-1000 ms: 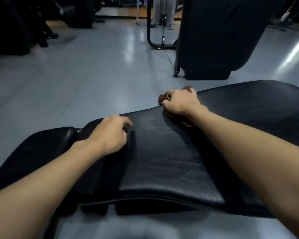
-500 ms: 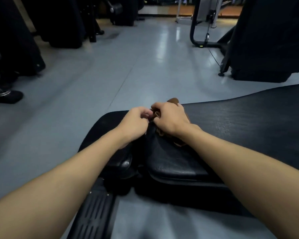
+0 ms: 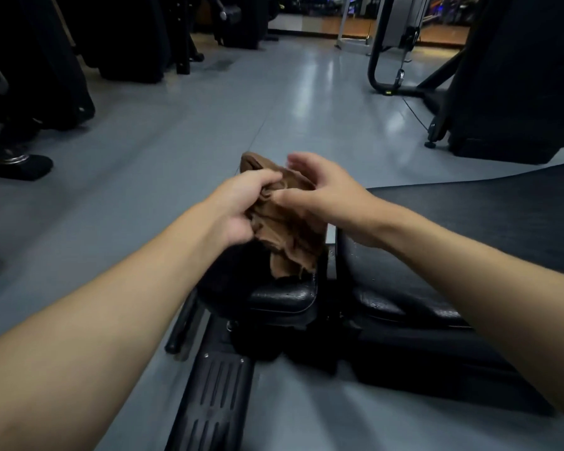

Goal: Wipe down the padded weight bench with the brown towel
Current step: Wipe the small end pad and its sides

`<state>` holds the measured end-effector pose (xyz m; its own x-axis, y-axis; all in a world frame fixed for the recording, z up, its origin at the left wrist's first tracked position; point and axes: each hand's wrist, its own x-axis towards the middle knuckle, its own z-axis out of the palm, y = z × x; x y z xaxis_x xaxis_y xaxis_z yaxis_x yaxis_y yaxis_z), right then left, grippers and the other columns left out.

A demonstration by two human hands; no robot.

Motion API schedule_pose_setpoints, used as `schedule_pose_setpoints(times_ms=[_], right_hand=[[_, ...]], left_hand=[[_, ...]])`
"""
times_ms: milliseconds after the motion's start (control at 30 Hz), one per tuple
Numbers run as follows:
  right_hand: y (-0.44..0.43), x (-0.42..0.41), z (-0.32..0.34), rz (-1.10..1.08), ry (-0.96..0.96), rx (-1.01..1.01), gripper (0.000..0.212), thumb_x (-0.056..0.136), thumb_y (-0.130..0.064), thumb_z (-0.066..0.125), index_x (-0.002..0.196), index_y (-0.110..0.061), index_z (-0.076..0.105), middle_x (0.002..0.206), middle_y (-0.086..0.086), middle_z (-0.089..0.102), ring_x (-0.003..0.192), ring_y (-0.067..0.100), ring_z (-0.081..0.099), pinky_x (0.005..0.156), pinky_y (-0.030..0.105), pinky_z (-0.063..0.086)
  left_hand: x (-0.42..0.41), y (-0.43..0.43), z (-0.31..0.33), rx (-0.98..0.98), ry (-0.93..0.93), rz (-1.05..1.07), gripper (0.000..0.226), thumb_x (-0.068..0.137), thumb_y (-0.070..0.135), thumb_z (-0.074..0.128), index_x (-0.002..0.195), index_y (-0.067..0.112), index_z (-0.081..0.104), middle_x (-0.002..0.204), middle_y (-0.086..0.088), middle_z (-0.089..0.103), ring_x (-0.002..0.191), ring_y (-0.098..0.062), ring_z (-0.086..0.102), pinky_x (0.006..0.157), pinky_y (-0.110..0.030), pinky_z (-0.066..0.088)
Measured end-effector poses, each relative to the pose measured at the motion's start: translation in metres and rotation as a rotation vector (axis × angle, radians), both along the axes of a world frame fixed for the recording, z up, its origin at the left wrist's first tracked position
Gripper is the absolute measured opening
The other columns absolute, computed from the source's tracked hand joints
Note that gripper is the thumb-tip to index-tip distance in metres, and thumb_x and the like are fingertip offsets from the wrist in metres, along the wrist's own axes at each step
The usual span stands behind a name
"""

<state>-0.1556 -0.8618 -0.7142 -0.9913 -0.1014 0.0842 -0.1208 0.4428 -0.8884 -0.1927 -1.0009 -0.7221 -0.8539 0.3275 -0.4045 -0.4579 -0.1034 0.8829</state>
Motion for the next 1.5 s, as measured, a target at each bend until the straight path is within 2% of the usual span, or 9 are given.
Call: schedule_pose_setpoints(times_ms=[100,167,300,400,500,600,833,1133,1500], right_hand=[[0.019,-0.006,-0.006,-0.241,0.017,-0.045,0.054,0.088,-0.003,0.059,0.139,-0.013,0.047,0.137,0.005,0.055,0.127,0.018,0.05,0.104,0.033,0.043],[0.031,-0.012,-0.013,-0.387,0.039,0.056,0.046,0.088,-0.005,0.054,0.132,-0.014,0.051,0.128,0.006,0.06,0.114,0.021,0.058,0.095,0.036,0.049],[0.044,-0.013,-0.028,-0.345,0.036,0.426,0.048,0.086,-0.01,0.051,0.134,-0.017,0.05,0.128,0.002,0.061,0.112,0.023,0.057,0.103,0.039,0.041],[0.05,-0.015,-0.039,-0.296,0.052,0.695,0.052,0.086,-0.012,0.047,0.138,-0.016,0.048,0.134,0.004,0.059,0.128,0.022,0.049,0.118,0.043,0.021],[0.057,-0.021,-0.05,-0.242,0.016,0.913,0.048,0.092,-0.024,0.045,0.14,-0.018,0.045,0.136,0.004,0.054,0.136,0.018,0.038,0.12,0.049,0.006],[0.066,-0.025,-0.059,-0.195,0.024,1.036,0.046,0.096,-0.031,0.038,0.14,-0.021,0.045,0.143,0.0,0.049,0.141,0.017,0.03,0.119,0.055,0.004],[0.066,-0.029,-0.067,-0.171,0.013,1.12,0.047,0.099,-0.035,0.026,0.144,-0.022,0.038,0.151,0.005,0.038,0.147,0.024,0.017,0.118,0.055,0.007],[0.063,-0.027,-0.07,-0.188,0.015,1.174,0.052,0.098,-0.038,0.024,0.147,-0.025,0.035,0.157,0.004,0.031,0.149,0.024,0.013,0.118,0.054,0.006],[0.061,-0.022,-0.065,-0.21,0.024,1.099,0.042,0.097,-0.033,0.029,0.134,-0.019,0.041,0.146,0.001,0.044,0.146,0.022,0.02,0.117,0.053,0.01]], left_hand=[[-0.005,-0.035,-0.011,-0.063,-0.028,0.038,0.025,0.091,0.024,0.059,0.068,0.015,0.061,0.067,-0.007,0.07,0.057,-0.021,0.069,0.059,-0.034,0.061],[-0.007,-0.05,-0.015,-0.135,0.004,0.044,0.019,0.085,0.031,0.065,0.085,0.012,0.066,0.084,-0.011,0.073,0.069,-0.023,0.072,0.069,-0.039,0.062],[-0.001,-0.056,-0.043,-1.023,0.447,-0.128,0.106,0.062,0.076,0.055,0.152,0.031,0.02,0.154,-0.012,0.028,0.138,-0.036,0.037,0.113,-0.052,0.033],[0.004,-0.045,-0.053,-1.132,0.586,-0.356,0.095,0.063,0.09,0.037,0.147,0.047,0.024,0.161,-0.002,0.013,0.145,-0.035,0.024,0.114,-0.059,0.025],[0.01,-0.029,-0.05,-1.293,0.676,-0.365,0.098,0.074,0.089,0.032,0.149,0.027,0.029,0.165,0.001,-0.005,0.151,-0.031,0.003,0.108,-0.069,0.02],[0.022,-0.013,-0.053,-1.372,0.733,-0.494,0.1,0.073,0.09,0.028,0.154,0.036,0.008,0.166,0.0,-0.008,0.15,-0.037,-0.008,0.11,-0.069,0.017],[0.004,-0.008,-0.073,-1.275,0.863,-0.461,0.062,0.098,0.057,0.023,0.155,0.041,0.005,0.166,0.0,0.0,0.15,-0.033,-0.015,0.121,-0.053,0.004],[-0.058,0.038,-0.068,-1.238,0.878,-0.483,0.054,0.093,0.066,0.017,0.146,0.059,0.013,0.162,0.001,0.021,0.149,-0.038,0.005,0.117,-0.057,0.009],[-0.029,0.027,-0.075,-0.842,1.16,-0.252,0.051,0.087,0.034,0.053,0.137,0.028,0.048,0.134,0.004,0.051,0.128,-0.019,0.036,0.107,-0.045,0.037]])
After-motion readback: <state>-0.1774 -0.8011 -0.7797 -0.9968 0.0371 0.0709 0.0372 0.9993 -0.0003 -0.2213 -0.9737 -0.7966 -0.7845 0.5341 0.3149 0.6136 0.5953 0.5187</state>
